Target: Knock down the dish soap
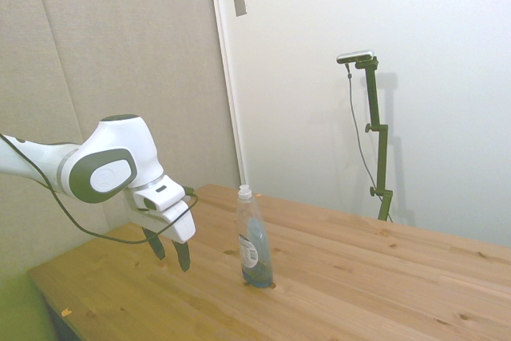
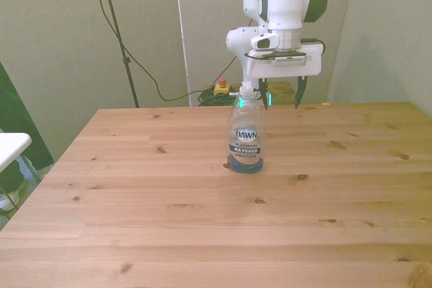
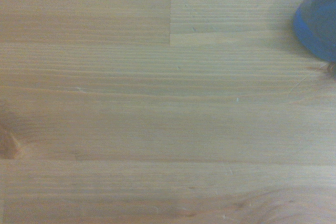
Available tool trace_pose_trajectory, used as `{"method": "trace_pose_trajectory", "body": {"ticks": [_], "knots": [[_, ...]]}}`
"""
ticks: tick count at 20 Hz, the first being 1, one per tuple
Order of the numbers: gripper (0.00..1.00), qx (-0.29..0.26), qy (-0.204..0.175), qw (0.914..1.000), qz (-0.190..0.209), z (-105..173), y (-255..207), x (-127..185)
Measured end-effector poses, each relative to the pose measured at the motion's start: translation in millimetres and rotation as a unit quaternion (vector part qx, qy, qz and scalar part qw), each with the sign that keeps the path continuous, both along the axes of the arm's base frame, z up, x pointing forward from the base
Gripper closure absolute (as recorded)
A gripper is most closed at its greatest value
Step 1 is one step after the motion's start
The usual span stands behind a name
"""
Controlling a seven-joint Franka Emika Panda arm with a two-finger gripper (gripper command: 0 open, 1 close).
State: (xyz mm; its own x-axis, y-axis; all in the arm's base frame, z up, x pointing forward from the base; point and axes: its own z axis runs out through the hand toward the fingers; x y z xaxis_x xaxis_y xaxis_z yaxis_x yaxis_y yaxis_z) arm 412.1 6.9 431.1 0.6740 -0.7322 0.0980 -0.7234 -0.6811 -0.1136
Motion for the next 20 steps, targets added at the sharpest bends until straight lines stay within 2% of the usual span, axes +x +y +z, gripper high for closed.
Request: {"method": "trace_pose_trajectory", "body": {"ticks": [1, 2, 8, 15, 20], "knots": [[0.0, 0.0, 0.0, 1.0, 0.0, -0.1, 0.0, 0.2], [1.0, 0.0, 0.001, 1.0, 0.0, -0.5, 0.1, 0.3], [1.0, -0.015, -0.024, 0.9996, -0.002, 11.5, -2.2, 8.3], [1.0, -0.046, -0.067, 0.996, -0.038, 37.4, -31.7, 25.4], [1.0, -0.057, -0.077, 0.9934, -0.063, 44.3, -55.0, 38.4]]}}
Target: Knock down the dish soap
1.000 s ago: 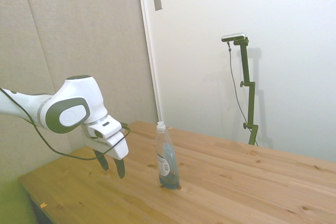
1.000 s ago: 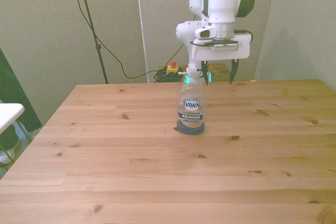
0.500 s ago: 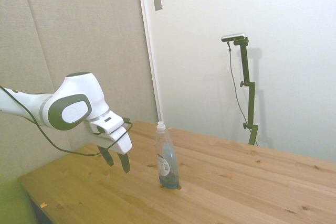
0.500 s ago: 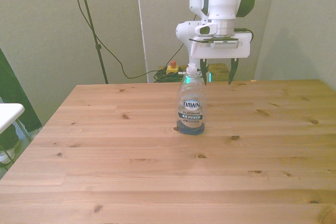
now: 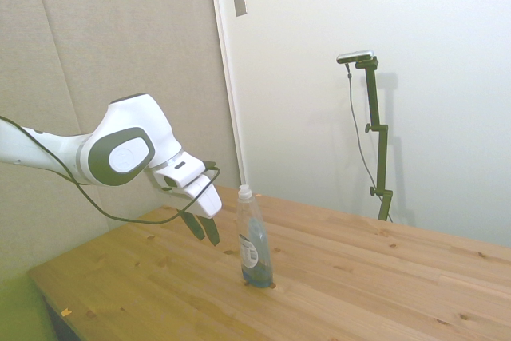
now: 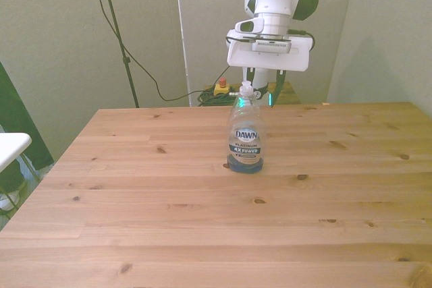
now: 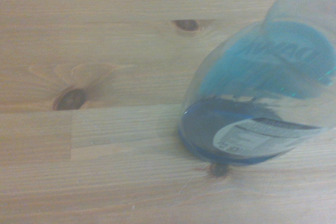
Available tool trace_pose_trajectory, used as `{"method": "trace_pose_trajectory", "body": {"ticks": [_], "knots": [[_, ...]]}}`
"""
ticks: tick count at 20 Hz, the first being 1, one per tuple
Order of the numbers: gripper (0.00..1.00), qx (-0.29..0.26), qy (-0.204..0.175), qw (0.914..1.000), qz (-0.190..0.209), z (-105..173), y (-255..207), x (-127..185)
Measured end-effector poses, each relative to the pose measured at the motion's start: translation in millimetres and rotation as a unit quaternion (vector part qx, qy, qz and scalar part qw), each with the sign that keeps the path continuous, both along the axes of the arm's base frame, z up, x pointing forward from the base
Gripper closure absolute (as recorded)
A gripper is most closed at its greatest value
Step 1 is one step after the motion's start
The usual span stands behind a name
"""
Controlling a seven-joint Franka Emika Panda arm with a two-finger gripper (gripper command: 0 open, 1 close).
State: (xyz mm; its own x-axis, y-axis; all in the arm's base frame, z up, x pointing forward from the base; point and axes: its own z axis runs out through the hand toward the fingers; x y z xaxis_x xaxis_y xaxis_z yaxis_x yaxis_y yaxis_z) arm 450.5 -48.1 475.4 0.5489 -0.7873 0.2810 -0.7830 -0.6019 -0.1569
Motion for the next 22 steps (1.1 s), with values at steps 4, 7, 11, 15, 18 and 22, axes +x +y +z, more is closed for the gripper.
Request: {"method": "trace_pose_trajectory", "body": {"ticks": [4, 7, 11, 15, 18, 22], "knots": [[1.0, -0.006, -0.005, 0.9998, -0.017, 2.2, -18.5, 12.9], [1.0, -0.014, -0.011, 0.9994, -0.03, -0.2, -30.3, 25.3], [1.0, -0.014, -0.018, 0.9987, -0.046, -13.7, -40.2, 49.2], [1.0, -0.011, -0.032, 0.9979, -0.056, -17.4, -38.7, 81.0], [1.0, -0.011, -0.043, 0.9972, -0.06, -15.2, -32.1, 106.7], [1.0, -0.019, -0.054, 0.9959, -0.07, -19.9, -33.4, 140.4]]}}
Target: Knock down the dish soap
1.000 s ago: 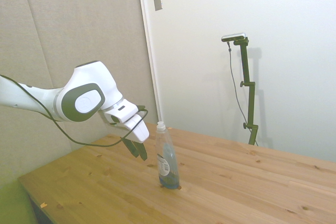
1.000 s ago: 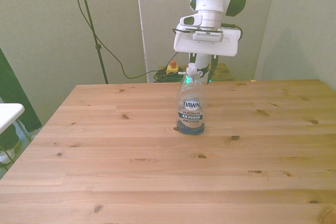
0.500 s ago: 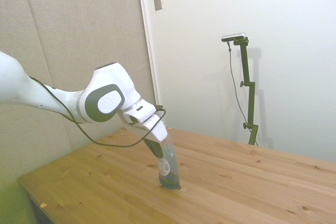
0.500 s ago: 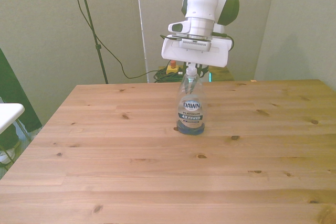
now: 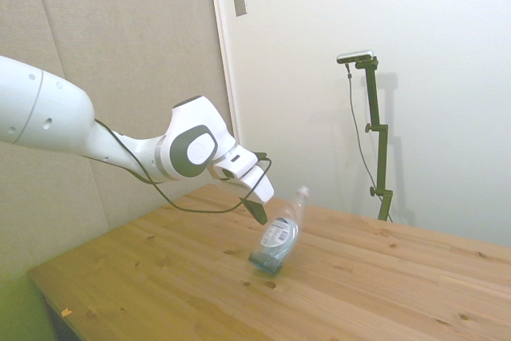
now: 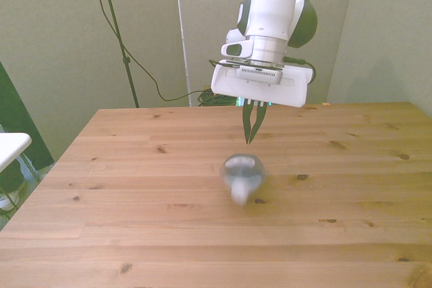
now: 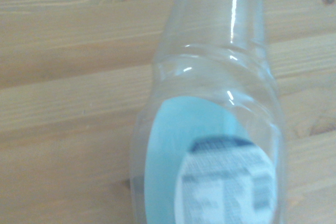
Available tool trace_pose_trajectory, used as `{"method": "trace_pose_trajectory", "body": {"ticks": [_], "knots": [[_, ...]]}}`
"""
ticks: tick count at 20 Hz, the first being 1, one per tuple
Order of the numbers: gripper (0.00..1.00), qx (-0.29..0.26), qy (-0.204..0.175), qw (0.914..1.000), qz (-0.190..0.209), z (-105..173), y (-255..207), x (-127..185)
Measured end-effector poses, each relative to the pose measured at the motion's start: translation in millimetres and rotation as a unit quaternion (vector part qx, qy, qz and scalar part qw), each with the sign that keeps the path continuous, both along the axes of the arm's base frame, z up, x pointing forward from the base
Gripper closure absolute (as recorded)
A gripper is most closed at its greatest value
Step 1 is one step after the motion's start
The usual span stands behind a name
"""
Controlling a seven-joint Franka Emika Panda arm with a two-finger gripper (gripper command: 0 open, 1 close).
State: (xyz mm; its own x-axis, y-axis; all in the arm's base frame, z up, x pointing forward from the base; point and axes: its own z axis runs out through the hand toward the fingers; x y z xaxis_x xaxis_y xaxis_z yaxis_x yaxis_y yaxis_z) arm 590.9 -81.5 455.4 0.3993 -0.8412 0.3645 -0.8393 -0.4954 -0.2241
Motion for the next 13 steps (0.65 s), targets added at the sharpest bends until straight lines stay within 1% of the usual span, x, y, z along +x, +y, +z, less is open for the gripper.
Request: {"method": "trace_pose_trajectory", "body": {"ticks": [6, 10, 13], "knots": [[1.0, -0.015, -0.019, 0.9994, -0.026, -10.2, -21.1, 51.8], [1.0, -0.026, -0.027, 0.9985, -0.041, -16.9, -39.2, 79.2], [1.0, -0.028, -0.034, 0.9977, -0.051, -17.0, -48.8, 95.1]]}}
